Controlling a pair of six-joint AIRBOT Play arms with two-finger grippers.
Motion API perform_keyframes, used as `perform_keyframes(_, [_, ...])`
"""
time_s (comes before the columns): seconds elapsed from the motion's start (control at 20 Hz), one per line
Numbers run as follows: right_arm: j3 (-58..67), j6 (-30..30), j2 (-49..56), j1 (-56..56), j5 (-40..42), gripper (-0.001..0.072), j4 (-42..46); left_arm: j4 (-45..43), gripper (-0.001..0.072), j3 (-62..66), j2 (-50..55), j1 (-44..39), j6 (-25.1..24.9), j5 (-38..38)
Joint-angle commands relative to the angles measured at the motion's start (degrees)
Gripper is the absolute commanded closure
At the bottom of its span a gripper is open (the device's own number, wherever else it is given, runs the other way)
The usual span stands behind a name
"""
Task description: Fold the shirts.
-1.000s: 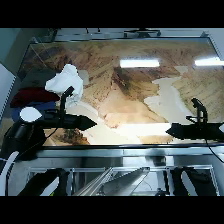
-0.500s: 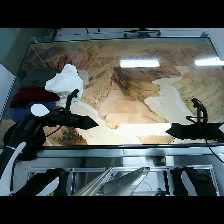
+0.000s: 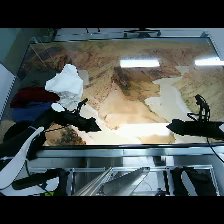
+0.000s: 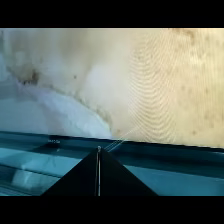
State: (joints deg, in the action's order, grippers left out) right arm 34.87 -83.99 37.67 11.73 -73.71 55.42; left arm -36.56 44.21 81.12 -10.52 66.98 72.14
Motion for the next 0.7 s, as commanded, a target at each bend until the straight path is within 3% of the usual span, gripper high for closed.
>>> perform_keyframes(0.0, [0.0,0.0,0.0,0.0,1.1,0.0688,-0.2,8.2,0.0689,1.1,7.6,0.0,-4.0,3.9])
perform_keyframes(0.05, [0.0,0.0,0.0,0.0,1.1,0.0687,-0.2,11.7,0.0689,2.9,8.9,0.0,-11.2,7.5])
perform_keyframes(0.1, [0.0,0.0,0.2,0.0,1.2,0.0687,-0.2,15.5,0.069,4.9,9.2,0.3,-14.5,10.9])
perform_keyframes(0.2, [0.0,0.0,0.2,0.0,1.2,0.0687,-0.2,17.4,0.0689,7.9,6.5,1.5,-14.0,8.5])
perform_keyframes(0.35, [0.0,0.0,0.2,0.0,1.3,0.0687,-0.2,9.2,0.0689,9.4,-2.7,5.1,-8.1,-4.3])
perform_keyframes(0.65, [0.0,0.0,0.5,0.0,1.7,0.0687,-0.2,6.1,0.069,9.7,-15.3,13.6,-9.5,-21.1])
